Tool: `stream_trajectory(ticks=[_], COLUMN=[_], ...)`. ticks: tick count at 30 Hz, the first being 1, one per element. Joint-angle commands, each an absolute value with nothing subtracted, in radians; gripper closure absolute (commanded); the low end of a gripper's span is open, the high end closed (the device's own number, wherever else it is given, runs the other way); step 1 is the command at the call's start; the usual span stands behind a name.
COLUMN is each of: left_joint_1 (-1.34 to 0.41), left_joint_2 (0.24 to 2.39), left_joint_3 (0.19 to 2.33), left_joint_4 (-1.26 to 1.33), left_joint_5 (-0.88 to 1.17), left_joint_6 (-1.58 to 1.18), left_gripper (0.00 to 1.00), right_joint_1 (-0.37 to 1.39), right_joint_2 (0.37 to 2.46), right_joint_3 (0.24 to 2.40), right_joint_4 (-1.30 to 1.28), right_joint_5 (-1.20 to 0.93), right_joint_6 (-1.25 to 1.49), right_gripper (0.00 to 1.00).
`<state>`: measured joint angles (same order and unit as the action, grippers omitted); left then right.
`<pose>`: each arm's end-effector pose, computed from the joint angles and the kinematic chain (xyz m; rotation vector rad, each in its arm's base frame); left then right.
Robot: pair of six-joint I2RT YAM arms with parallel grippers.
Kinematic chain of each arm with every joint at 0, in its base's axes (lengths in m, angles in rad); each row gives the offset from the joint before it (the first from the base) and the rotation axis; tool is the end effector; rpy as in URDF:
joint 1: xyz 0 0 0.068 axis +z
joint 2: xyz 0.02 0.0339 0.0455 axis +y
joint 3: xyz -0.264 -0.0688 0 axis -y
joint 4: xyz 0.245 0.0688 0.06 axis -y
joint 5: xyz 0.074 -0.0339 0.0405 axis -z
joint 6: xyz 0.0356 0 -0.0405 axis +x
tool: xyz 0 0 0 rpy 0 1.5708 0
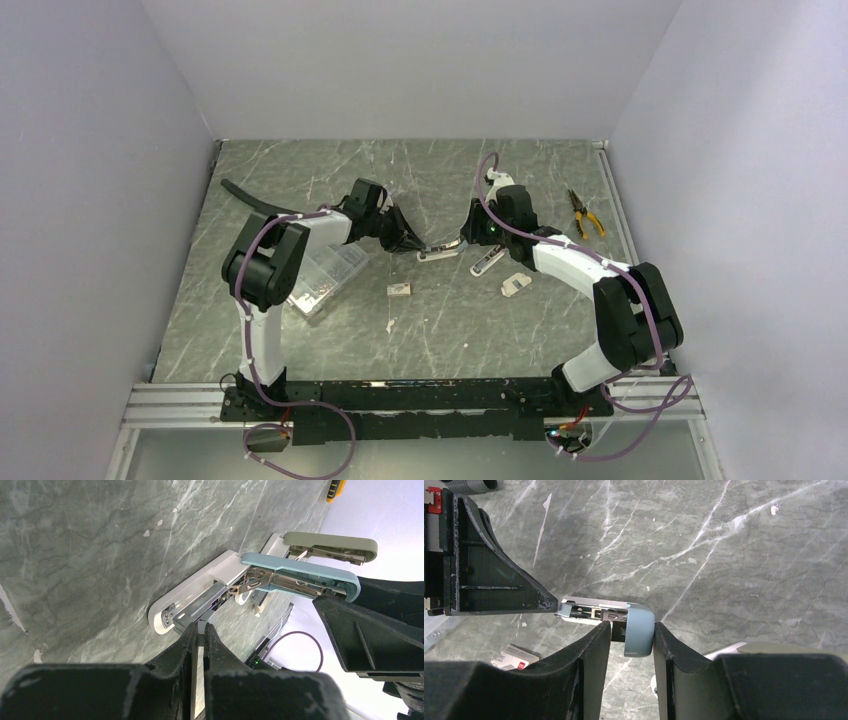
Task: Load the staples into the stapler
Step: Install the staple into the stapler.
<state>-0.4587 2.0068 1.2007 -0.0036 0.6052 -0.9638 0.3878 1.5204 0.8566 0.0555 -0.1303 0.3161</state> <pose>0.3637 -0.2022 0.1428 -0.3402 2.6370 -1.3130 0.3004 0.1277 0.2110 -0.1554 2.2194 0.5364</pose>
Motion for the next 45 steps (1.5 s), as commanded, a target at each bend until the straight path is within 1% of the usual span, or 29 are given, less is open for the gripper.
stream_trajectory(ticks=[1, 39, 45], left_joint_1=[-0.463, -0.474, -0.474], left_joint_2=[2.001, 2.010, 1.994], left_joint_3=[1.217, 1.233, 1.246], left_joint_4=[0.013, -0.036, -0.008], left_joint_5=[0.601, 0.568, 0.606], left_joint_6=[-0.953, -0.957, -0.950], left_gripper=[0.97, 0.97, 0.97], right_joint_1=[0.388, 0.388, 0.388], right_joint_2=[1.506, 1.510, 1.509], right_joint_3=[0.854, 0.857, 0.855], right_joint_4=[0.111, 0.107, 0.109], right_joint_5=[-0.129, -0.141, -0.140], right_joint_6=[0.304, 0.311, 0.309], right_gripper=[0.60, 0.59, 0.59])
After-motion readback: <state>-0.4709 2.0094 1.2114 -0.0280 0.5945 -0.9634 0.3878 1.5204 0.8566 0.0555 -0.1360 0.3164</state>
